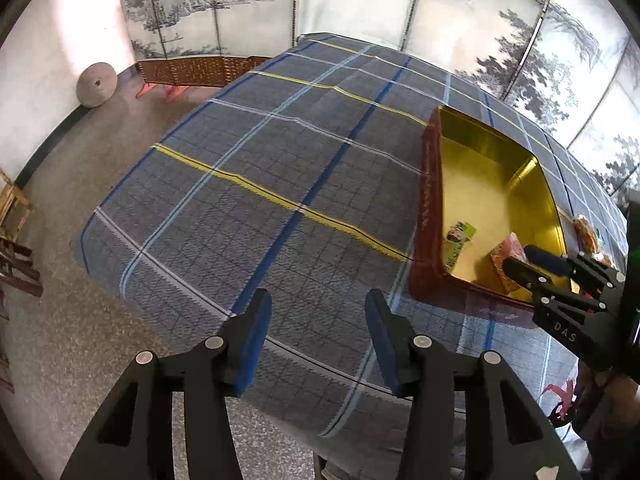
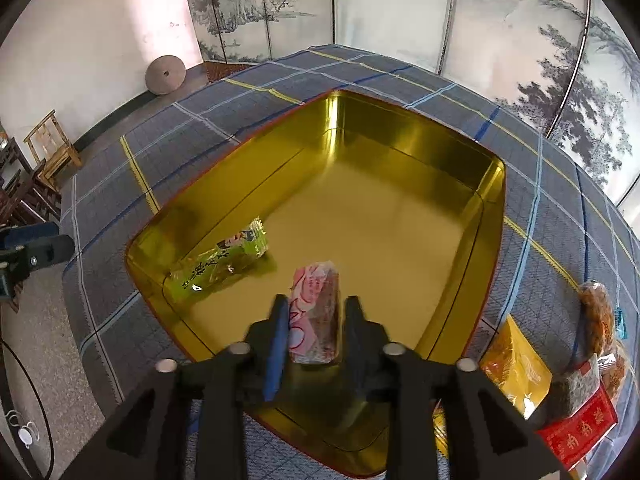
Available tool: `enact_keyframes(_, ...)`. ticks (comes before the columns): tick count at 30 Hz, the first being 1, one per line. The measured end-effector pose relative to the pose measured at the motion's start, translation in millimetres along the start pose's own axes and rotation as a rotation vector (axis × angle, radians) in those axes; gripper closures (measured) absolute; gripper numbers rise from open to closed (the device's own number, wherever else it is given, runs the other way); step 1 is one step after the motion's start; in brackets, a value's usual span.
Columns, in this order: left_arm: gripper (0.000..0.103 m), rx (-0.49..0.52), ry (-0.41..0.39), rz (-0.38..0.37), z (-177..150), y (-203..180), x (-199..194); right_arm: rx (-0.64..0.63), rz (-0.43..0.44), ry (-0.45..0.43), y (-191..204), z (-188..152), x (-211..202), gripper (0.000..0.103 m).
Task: Organize snacks
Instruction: 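Open the left gripper to drop the green snack while the right releases the pastry, then move the right gripper to the blue soda-cracker packet and grasp it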
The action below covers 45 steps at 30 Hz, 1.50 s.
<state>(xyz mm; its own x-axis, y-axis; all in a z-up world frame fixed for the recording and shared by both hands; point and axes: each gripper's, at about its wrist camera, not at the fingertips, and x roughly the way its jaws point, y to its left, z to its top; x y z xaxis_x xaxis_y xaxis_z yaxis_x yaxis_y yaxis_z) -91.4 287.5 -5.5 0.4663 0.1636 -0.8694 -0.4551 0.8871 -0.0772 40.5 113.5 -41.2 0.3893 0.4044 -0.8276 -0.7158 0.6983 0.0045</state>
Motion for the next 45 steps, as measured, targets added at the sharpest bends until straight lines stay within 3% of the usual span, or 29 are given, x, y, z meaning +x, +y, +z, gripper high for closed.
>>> enact_keyframes(2,0.054,0.017,0.000,-0.007,0,-8,0,0.008,0.006,-0.014,-1,-1,-6,0.052)
enact_keyframes(12,0.053,0.131,-0.013,-0.088,2,-69,-3,0.099,-0.023,-0.083,-37,-17,-55,0.052)
enact_keyframes(27,0.050,0.336,-0.008,-0.206,-8,-175,-5,0.423,-0.280,-0.095,-194,-107,-128,0.052)
enact_keyframes(35,0.050,0.391,0.008,-0.220,-14,-209,-1,0.553,-0.317,-0.009,-245,-145,-114,0.052)
enact_keyframes(45,0.050,0.436,0.036,-0.225,-21,-233,6,0.579,-0.314,0.084,-257,-137,-78,0.043)
